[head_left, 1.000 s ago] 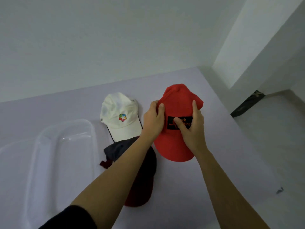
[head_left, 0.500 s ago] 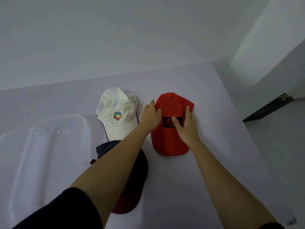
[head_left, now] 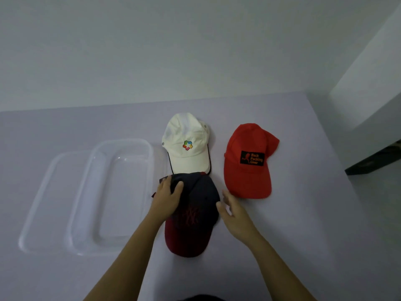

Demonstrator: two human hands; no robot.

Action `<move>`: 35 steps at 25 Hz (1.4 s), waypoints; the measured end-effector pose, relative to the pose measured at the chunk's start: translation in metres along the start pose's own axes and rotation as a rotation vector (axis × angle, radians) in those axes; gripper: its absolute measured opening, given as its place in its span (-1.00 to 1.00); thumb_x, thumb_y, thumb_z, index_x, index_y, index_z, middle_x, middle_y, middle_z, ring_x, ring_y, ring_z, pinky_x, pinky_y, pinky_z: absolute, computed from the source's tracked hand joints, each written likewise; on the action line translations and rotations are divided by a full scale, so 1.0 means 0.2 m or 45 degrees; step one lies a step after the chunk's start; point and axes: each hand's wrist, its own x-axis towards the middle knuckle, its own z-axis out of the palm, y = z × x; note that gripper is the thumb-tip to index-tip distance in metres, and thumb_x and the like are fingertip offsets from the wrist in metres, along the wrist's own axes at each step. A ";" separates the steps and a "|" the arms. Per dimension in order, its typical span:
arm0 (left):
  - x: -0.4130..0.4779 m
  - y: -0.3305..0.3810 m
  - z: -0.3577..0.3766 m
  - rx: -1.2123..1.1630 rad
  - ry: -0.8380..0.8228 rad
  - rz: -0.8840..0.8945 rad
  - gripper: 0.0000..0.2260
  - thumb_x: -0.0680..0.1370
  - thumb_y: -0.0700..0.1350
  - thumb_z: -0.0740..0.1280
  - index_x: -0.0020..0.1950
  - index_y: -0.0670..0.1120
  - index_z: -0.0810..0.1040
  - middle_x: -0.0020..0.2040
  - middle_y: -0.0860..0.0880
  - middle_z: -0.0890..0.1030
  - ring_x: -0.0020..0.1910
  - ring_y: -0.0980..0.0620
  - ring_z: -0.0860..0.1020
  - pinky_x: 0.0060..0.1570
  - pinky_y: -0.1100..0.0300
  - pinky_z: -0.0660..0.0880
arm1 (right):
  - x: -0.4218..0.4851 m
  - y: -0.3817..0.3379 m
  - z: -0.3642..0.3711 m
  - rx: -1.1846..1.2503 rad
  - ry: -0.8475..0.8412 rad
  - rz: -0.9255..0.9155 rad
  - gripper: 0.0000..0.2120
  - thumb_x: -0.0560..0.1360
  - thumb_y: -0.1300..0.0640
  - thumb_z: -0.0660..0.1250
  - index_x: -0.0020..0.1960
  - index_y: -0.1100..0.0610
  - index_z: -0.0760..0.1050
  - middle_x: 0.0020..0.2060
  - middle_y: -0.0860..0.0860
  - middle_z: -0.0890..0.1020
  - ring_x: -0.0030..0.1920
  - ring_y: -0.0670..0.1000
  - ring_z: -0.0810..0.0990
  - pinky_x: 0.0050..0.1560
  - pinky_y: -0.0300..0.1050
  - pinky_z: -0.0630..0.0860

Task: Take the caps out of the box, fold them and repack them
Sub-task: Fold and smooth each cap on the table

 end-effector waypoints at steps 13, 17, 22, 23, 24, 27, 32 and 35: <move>-0.22 -0.10 -0.09 -0.492 -0.506 0.193 -0.71 0.55 0.08 0.27 -0.08 -0.16 0.49 -0.18 -0.03 0.59 -0.18 0.06 0.57 -0.15 0.25 0.50 | -0.03 -0.07 0.06 -0.072 0.010 -0.143 -0.78 0.50 0.12 0.34 0.11 0.10 0.42 -0.17 -0.06 0.57 -0.14 -0.10 0.58 -0.13 -0.21 0.55; -0.23 -0.10 -0.11 -0.533 -0.500 0.221 -0.77 0.57 0.03 0.26 -0.05 -0.14 0.50 -0.19 0.01 0.62 -0.21 0.11 0.59 -0.22 0.33 0.48 | -0.03 -0.08 0.09 0.011 0.082 -0.161 -0.90 0.56 0.10 0.24 0.04 0.12 0.43 -0.09 0.04 0.59 -0.05 0.02 0.59 -0.03 -0.07 0.55; -0.22 -0.05 -0.11 -0.496 -0.517 0.147 -0.65 0.58 0.09 0.19 0.05 -0.16 0.60 -0.08 -0.02 0.68 -0.14 0.10 0.65 -0.14 0.33 0.54 | -0.02 -0.11 0.14 0.203 0.064 -0.135 -0.94 0.61 0.15 0.14 -0.02 0.08 0.37 -0.12 0.01 0.52 -0.09 -0.06 0.52 -0.03 -0.11 0.49; -0.21 -0.05 -0.11 -0.496 -0.528 0.137 -0.63 0.59 0.11 0.17 0.07 -0.15 0.58 -0.06 -0.01 0.67 -0.11 0.09 0.64 -0.10 0.31 0.54 | -0.02 -0.11 0.15 0.255 0.070 -0.144 -0.93 0.61 0.16 0.13 -0.01 0.06 0.38 -0.10 0.01 0.52 -0.07 -0.05 0.52 -0.01 -0.12 0.50; -0.20 -0.05 -0.11 -0.502 -0.532 0.139 -0.64 0.60 0.12 0.15 0.11 -0.12 0.56 -0.02 0.01 0.66 -0.05 0.09 0.62 -0.05 0.30 0.53 | -0.01 -0.11 0.16 0.319 0.083 -0.144 -0.91 0.61 0.17 0.12 0.00 0.06 0.38 -0.07 0.03 0.53 -0.05 -0.04 0.53 0.03 -0.10 0.51; -0.17 -0.03 -0.03 -0.406 -0.246 0.212 -0.70 0.62 0.11 0.09 0.05 -0.04 0.52 -0.06 0.05 0.60 -0.02 0.06 0.56 -0.03 0.26 0.48 | 0.02 -0.11 0.19 0.452 0.183 -0.079 -0.85 0.63 0.15 0.07 -0.01 0.03 0.40 -0.03 0.02 0.54 0.00 -0.04 0.52 0.12 -0.08 0.48; -0.10 -0.04 0.07 -0.361 0.100 0.153 -0.52 0.63 0.08 0.03 -0.27 -0.25 0.42 -0.33 -0.09 0.47 -0.31 0.04 0.43 -0.27 0.21 0.37 | 0.07 -0.11 0.20 0.313 0.470 0.013 -0.72 0.64 0.06 0.02 0.00 0.14 0.47 -0.12 -0.05 0.54 -0.08 -0.11 0.51 0.07 -0.15 0.44; -0.04 -0.09 0.09 -0.239 0.026 0.148 -0.51 0.63 0.09 0.03 -0.29 -0.25 0.43 -0.33 -0.09 0.49 -0.31 0.04 0.44 -0.23 0.16 0.38 | 0.10 -0.06 0.18 0.134 0.476 0.094 -0.65 0.61 -0.04 0.04 -0.03 0.15 0.50 -0.16 -0.03 0.55 -0.10 -0.07 0.50 0.05 -0.09 0.44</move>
